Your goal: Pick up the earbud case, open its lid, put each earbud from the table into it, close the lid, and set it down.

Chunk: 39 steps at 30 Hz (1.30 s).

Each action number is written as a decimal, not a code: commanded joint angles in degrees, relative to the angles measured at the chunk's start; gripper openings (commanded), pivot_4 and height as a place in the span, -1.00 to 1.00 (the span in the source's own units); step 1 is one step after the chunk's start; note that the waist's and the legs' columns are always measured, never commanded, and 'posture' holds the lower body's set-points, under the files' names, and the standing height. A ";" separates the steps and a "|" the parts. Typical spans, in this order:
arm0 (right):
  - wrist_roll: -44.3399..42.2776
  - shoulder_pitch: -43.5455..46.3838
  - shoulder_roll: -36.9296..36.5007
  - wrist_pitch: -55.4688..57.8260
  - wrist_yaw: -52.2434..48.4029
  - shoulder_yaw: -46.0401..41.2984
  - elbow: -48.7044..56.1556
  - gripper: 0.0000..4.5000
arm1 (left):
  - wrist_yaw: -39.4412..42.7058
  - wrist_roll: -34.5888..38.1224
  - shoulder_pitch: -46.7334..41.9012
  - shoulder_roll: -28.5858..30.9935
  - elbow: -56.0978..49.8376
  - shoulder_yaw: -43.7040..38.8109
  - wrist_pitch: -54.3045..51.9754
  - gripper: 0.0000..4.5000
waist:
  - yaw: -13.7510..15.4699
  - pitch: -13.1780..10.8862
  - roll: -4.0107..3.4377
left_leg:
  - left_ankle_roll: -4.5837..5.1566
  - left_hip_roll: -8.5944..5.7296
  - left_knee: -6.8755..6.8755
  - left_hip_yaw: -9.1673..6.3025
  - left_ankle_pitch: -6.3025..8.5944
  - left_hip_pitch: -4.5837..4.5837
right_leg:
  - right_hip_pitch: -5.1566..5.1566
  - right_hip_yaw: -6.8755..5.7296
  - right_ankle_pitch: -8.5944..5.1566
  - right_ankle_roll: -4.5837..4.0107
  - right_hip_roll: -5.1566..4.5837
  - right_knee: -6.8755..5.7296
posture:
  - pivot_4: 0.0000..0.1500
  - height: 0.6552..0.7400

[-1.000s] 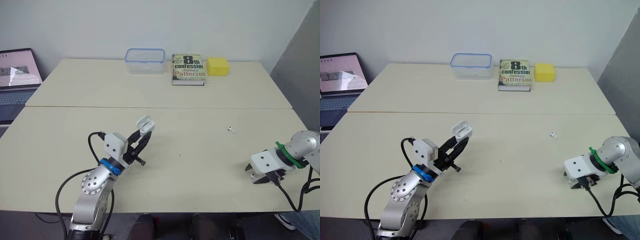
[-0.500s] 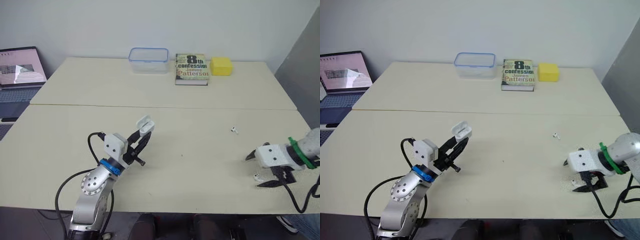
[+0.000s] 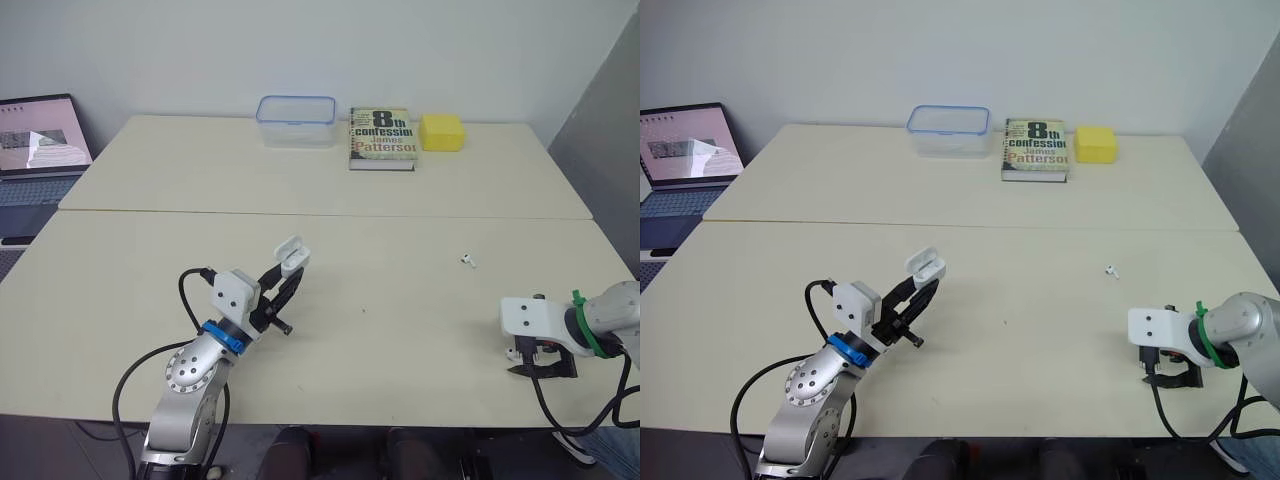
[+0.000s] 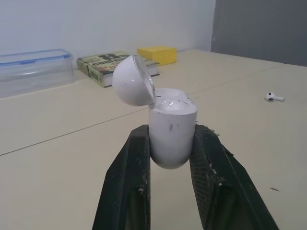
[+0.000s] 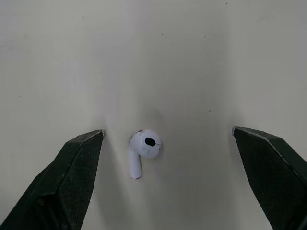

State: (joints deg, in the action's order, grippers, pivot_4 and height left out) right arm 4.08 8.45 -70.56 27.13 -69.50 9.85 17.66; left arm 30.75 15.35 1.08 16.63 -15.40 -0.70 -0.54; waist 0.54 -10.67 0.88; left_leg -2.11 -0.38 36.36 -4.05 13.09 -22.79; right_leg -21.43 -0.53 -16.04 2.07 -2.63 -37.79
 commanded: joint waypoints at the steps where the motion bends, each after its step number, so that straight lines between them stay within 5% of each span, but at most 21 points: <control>1: 1.84 0.80 -0.31 -1.32 -0.01 0.80 -1.42 1.00 | -0.19 -0.06 -0.16 0.14 -1.65 -0.15 1.31 -0.67 | -0.06 0.00 0.01 | 0.00 0.00 0.00 -0.01 0.00 0.01 | 0.01 -0.01 0.00 0.00 0.00 0.00 | 1.00 1.00; 7: 2.23 1.58 0.29 -1.89 -0.19 1.78 -2.94 1.00 | -0.43 -0.18 0.24 0.04 -2.00 0.00 1.23 -0.67 | -0.13 0.03 0.04 | 0.00 0.00 0.05 -0.01 0.00 0.02 | 0.04 -0.01 0.00 0.01 0.00 0.00 | 1.00 1.00; 10: 1.96 1.36 0.18 -1.41 -0.70 1.93 -3.11 0.79 | -0.45 -0.28 0.09 -0.05 -1.78 0.10 1.33 -0.67 | -0.13 0.04 0.06 | 0.00 0.00 0.05 -0.01 0.00 0.02 | 0.04 -0.01 0.00 0.00 0.00 0.00 | 1.00 1.00; 21: 0.64 1.10 0.57 -0.06 -2.28 1.06 -2.39 -0.80 | -0.32 -0.36 -0.72 -0.22 -1.13 0.36 1.56 -0.67 | -0.18 0.06 0.09 | 0.00 0.01 0.20 -0.01 0.00 0.03 | 0.10 0.01 0.00 0.05 0.00 0.00 | 1.00 1.00; 30: -13.26 8.10 5.63 6.14 -3.96 -7.11 4.57 -0.80 | -0.17 0.32 -1.92 -0.88 -0.73 0.28 2.08 -0.67 | -0.54 0.03 0.06 | 0.00 0.02 0.24 -0.03 0.00 -0.02 | 0.02 0.03 0.02 0.04 0.02 -0.08 | 1.00 1.00; 39: -34.58 20.60 34.30 19.84 13.33 -13.79 12.51 -0.80 | -1.12 -0.36 -4.50 -3.92 0.05 1.98 2.98 -0.67 | -0.37 0.02 0.11 | 0.00 0.00 0.24 -0.14 0.00 -0.11 | 0.03 -0.09 0.11 -0.12 0.07 -0.08 | 1.00 1.00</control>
State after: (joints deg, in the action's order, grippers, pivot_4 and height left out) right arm -27.25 27.90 -38.88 47.40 -60.30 -1.10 28.19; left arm 30.32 15.19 -2.58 13.28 -14.88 0.80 0.88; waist 0.17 -10.65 0.99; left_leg -2.11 -0.39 36.62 -4.19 13.09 -22.94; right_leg -21.42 -0.61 -15.93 1.94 -2.57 -37.87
